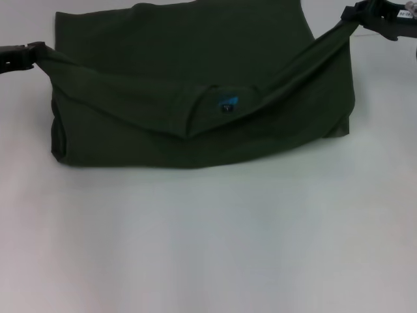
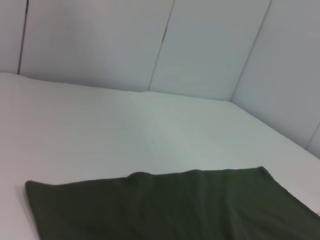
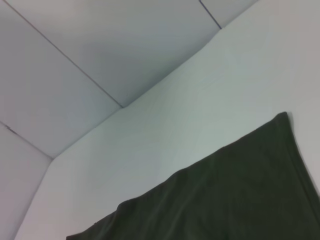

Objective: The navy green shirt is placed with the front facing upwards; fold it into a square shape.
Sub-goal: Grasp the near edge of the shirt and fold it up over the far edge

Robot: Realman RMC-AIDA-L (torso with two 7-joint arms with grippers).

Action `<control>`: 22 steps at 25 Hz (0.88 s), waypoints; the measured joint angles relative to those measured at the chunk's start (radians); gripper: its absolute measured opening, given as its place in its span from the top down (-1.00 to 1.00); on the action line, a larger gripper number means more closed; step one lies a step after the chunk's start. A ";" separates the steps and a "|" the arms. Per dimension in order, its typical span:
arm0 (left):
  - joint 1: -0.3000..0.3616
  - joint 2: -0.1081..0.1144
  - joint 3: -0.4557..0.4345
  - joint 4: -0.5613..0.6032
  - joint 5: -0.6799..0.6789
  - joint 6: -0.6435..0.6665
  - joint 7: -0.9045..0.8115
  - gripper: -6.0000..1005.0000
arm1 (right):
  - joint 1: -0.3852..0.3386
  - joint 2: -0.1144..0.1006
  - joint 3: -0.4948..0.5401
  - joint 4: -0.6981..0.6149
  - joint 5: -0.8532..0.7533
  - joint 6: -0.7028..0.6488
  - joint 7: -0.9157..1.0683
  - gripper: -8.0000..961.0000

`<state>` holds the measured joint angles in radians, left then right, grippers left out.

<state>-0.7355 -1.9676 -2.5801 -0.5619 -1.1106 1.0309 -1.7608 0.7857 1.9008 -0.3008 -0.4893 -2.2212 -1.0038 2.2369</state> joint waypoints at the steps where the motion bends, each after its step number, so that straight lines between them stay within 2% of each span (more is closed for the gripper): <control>1: -0.003 -0.001 0.000 0.000 -0.001 -0.006 0.002 0.96 | 0.003 0.001 0.000 0.000 0.002 0.007 -0.003 0.87; 12: -0.026 -0.003 0.000 0.003 -0.003 -0.040 0.011 0.96 | 0.018 0.002 -0.043 0.001 0.051 0.067 -0.008 0.87; 17: -0.027 -0.021 0.000 0.003 -0.003 -0.073 0.021 0.96 | 0.017 0.003 -0.049 0.025 0.051 0.098 -0.021 0.87; 22: -0.028 -0.047 0.000 0.001 -0.003 -0.125 0.023 0.96 | 0.022 0.016 -0.049 0.036 0.054 0.118 -0.045 0.83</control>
<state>-0.7636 -2.0146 -2.5802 -0.5606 -1.1140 0.9059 -1.7380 0.8081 1.9173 -0.3502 -0.4530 -2.1673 -0.8853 2.1917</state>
